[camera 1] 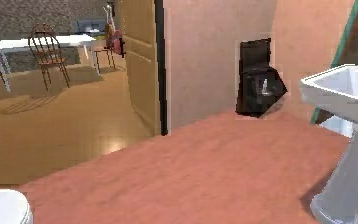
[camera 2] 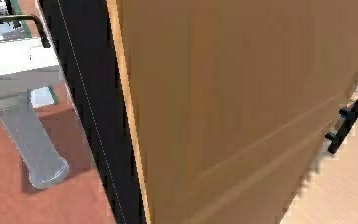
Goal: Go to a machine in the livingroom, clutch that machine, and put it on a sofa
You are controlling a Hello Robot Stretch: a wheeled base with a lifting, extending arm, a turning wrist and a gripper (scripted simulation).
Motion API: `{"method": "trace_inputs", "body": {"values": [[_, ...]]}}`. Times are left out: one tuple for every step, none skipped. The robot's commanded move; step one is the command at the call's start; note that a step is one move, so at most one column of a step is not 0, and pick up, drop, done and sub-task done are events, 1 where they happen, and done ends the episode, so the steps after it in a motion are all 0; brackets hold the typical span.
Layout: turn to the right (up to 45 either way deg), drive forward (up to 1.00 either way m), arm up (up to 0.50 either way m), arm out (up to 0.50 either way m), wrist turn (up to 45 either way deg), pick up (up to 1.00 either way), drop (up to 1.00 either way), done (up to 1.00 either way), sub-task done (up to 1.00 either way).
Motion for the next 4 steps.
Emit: {"method": "trace_inputs", "body": {"values": [[0.0, 1.0, 0.0, 0.0, 0.0, 0.0, 0.0, 0.0, 0.0], [0.0, 0.6, 0.0, 0.0, 0.0, 0.0, 0.0, 0.0, 0.0], [45.0, 0.0, 0.0, 0.0, 0.0, 0.0, 0.0, 0.0, 0.0], [18.0, 0.0, 0.0, 0.0, 0.0, 0.0, 0.0, 0.0, 0.0]]}}
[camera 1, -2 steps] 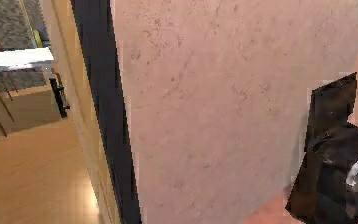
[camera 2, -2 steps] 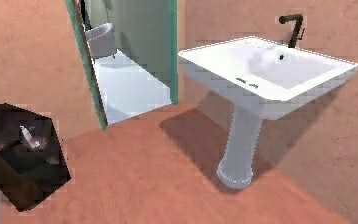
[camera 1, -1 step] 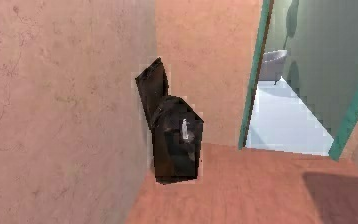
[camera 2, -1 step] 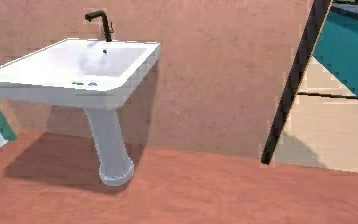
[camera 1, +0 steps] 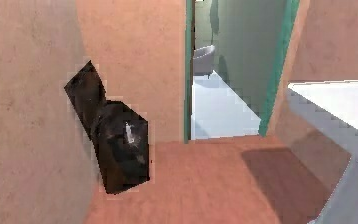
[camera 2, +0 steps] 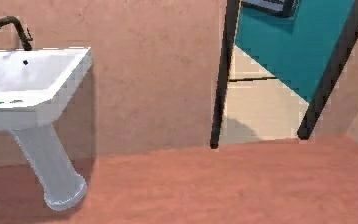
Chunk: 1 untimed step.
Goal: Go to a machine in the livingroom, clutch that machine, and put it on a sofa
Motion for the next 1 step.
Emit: {"method": "trace_inputs", "body": {"values": [[0.0, 0.75, 0.0, 0.0, 0.0, 0.0, 0.0, 0.0, 0.0]]}}
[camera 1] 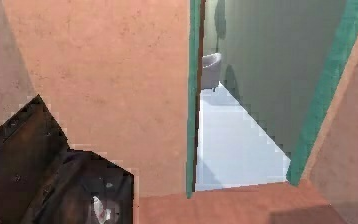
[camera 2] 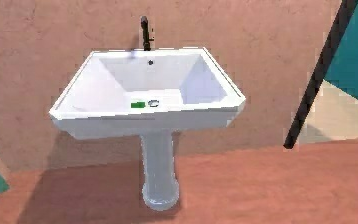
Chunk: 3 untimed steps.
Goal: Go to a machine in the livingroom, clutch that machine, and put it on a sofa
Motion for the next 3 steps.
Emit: {"method": "trace_inputs", "body": {"values": [[27.0, 0.0, 0.0, 0.0, 0.0, 0.0, 0.0, 0.0, 0.0], [0.0, 0.55, 0.0, 0.0, 0.0, 0.0, 0.0, 0.0, 0.0], [-3.0, 0.0, 0.0, 0.0, 0.0, 0.0, 0.0, 0.0, 0.0]]}}
